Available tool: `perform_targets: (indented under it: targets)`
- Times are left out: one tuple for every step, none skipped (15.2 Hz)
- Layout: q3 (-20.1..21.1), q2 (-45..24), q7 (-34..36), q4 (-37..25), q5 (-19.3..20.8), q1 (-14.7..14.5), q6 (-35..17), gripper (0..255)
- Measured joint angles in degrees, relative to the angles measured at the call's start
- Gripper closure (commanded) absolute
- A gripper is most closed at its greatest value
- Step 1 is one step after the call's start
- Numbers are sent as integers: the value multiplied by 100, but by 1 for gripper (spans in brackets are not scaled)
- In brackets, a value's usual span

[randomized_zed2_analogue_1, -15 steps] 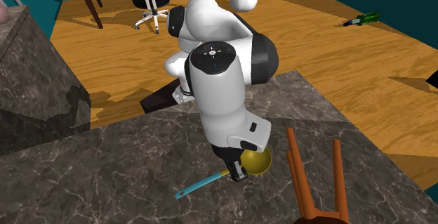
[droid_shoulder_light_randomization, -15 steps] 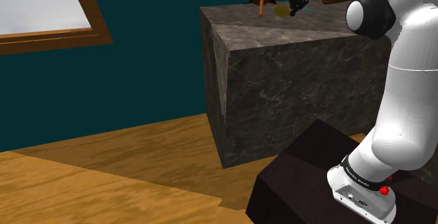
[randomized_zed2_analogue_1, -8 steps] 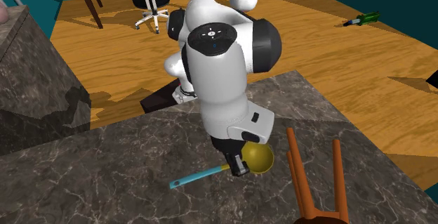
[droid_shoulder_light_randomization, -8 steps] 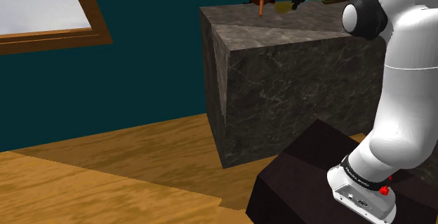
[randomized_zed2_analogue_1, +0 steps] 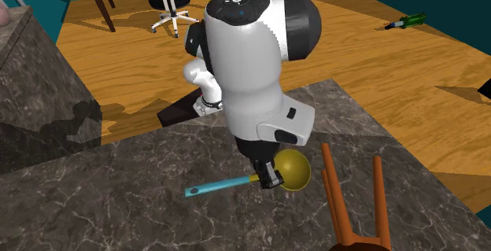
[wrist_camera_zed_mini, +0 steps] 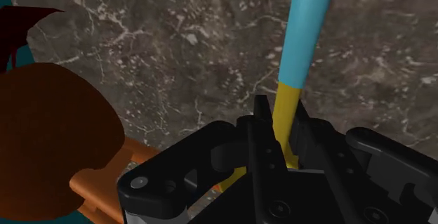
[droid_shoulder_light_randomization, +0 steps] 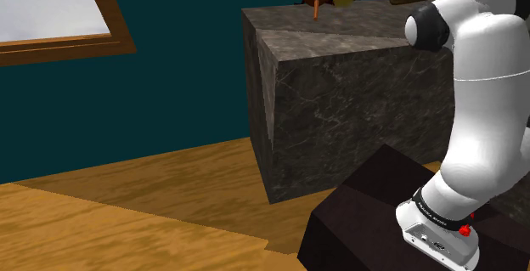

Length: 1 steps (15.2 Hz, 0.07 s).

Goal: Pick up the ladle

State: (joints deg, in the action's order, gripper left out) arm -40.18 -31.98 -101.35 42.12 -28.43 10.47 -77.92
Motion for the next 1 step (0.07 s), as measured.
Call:
perform_targets:
  targets:
    - [19, -47, 11, -136, -35, 72, 82, 255]
